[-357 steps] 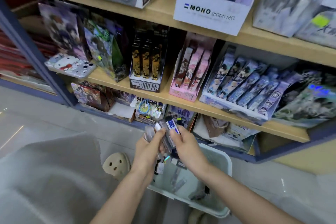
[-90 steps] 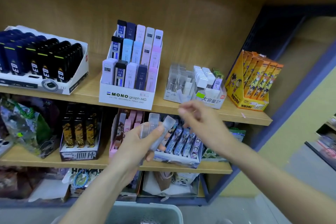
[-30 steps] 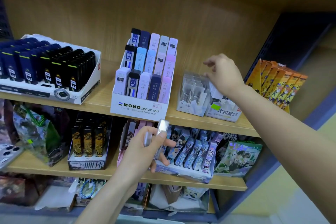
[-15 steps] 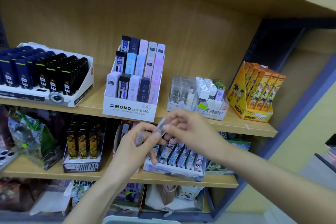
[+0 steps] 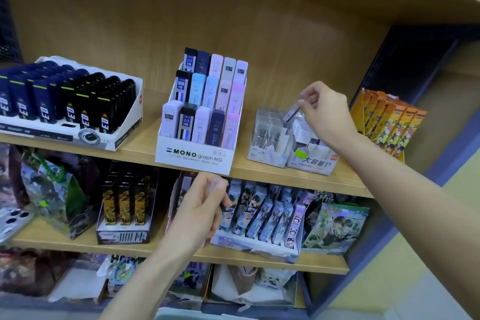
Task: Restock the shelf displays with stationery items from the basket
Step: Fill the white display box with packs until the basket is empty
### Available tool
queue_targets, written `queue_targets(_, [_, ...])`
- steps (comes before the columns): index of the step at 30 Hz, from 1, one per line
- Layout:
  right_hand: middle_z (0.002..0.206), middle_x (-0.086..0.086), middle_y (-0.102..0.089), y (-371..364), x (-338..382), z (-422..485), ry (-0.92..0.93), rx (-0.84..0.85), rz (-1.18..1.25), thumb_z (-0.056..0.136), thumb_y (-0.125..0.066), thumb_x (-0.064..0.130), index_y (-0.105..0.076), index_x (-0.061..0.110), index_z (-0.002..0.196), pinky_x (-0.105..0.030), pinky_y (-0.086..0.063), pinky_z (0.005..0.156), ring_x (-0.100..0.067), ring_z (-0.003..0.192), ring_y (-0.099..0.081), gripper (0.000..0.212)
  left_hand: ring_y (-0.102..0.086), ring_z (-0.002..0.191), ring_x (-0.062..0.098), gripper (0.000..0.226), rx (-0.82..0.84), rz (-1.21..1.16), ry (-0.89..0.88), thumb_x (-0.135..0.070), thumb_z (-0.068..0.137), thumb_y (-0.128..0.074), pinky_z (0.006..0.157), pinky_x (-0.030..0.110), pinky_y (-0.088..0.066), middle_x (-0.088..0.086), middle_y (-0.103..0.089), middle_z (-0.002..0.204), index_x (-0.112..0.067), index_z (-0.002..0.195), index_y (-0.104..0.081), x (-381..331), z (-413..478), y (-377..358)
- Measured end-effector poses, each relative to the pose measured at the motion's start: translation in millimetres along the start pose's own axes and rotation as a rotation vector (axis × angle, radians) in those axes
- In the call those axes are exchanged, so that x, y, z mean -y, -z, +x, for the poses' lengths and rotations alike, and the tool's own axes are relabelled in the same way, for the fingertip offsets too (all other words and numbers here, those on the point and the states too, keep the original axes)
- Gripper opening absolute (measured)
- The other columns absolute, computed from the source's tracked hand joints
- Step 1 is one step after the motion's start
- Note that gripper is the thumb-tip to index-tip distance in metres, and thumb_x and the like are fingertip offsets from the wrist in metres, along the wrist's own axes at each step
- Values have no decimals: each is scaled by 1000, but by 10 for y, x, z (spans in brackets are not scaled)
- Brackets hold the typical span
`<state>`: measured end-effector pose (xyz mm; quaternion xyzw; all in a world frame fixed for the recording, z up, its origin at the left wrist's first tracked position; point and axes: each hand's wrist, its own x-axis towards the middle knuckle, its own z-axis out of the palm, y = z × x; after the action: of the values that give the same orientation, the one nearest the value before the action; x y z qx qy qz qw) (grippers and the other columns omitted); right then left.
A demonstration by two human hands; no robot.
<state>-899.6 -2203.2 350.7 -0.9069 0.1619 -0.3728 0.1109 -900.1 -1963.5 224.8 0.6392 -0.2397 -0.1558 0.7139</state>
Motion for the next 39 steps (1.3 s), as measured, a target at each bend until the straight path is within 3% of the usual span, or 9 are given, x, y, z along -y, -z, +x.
queue_targets(5, [101, -9, -68, -168, -31, 154, -5, 229, -172, 90, -62, 19, -69, 12, 103, -39, -52, 84, -27, 92, -61, 17, -25, 33, 6, 20, 40, -119, 50, -24, 100, -37, 38, 21, -14, -6, -49, 43, -5, 95, -42, -68, 15, 5])
queue_targets(11, [104, -7, -70, -254, 24, 266, -25, 269, -241, 84, -69, 14, -73, 15, 102, -37, -52, 83, -26, 97, -62, 18, -27, 31, 4, 15, 25, -154, 60, -15, 100, -35, 35, 18, -17, -5, -48, 40, -3, 96, -42, -82, 54, 9])
queue_targets(15, [118, -5, -59, -188, 80, 199, -8, 175, -254, 85, -69, 13, -63, 14, 118, -34, -45, 82, -24, 105, -57, 34, -34, 37, 8, 9, 2, -206, 126, 0, 95, -34, 38, 19, -27, -5, -46, 46, -6, 94, -41, -25, 88, 16])
queue_targets(19, [102, 3, -51, -34, 294, -206, 106, 43, -33, 92, -55, 11, -58, 15, 113, -16, -45, 79, -6, 82, -52, 21, -44, 48, 11, 4, 21, -95, 54, -10, 97, -45, 49, 19, -40, 3, -52, 64, -6, 97, -46, -8, 47, 26])
queue_targets(22, [93, 16, -54, 73, 530, -667, 149, 251, 119, 96, -51, 25, -59, 28, 101, -2, -38, 68, 8, 79, -50, 10, -50, 54, 7, 5, 59, -40, -41, -13, 95, -51, 53, 16, -43, 2, -53, 74, -10, 97, -54, -16, -6, 26])
queue_targets(27, [88, 19, -62, 126, 713, -1315, 130, 562, 359, 90, -60, 30, -58, 39, 90, -8, -44, 66, 5, 81, -58, 9, -58, 69, 7, 10, 85, 40, -111, -22, 86, -61, 64, 21, -47, -8, -62, 80, -16, 95, -59, 10, -105, -10])
queue_targets(32, [81, 12, -68, 290, 594, -1331, 46, 489, 461, 87, -64, 16, -64, 34, 89, -29, -55, 77, -4, 78, -65, 18, -55, 72, 3, 15, 74, 161, -177, -27, 84, -64, 69, 20, -43, -11, -61, 80, -20, 91, -53, -118, -118, -76])
queue_targets(36, [83, 11, -68, 540, 330, -882, 11, 150, 409, 89, -60, 20, -63, 35, 90, -16, -52, 68, -5, 74, -66, 16, -51, 86, -9, 10, 23, 406, -383, -19, 95, -52, 73, 5, -38, -15, -55, 101, -24, 103, -55, -482, 152, -194])
queue_targets(39, [92, 4, -68, 548, 103, -478, -12, -62, 258, 91, -59, 15, -67, 22, 99, -8, -46, 71, -10, 79, -63, 14, -47, 98, -2, 18, 21, 614, -555, -20, 96, -48, 88, 15, -36, -16, -50, 105, -23, 112, -57, -700, 449, -314])
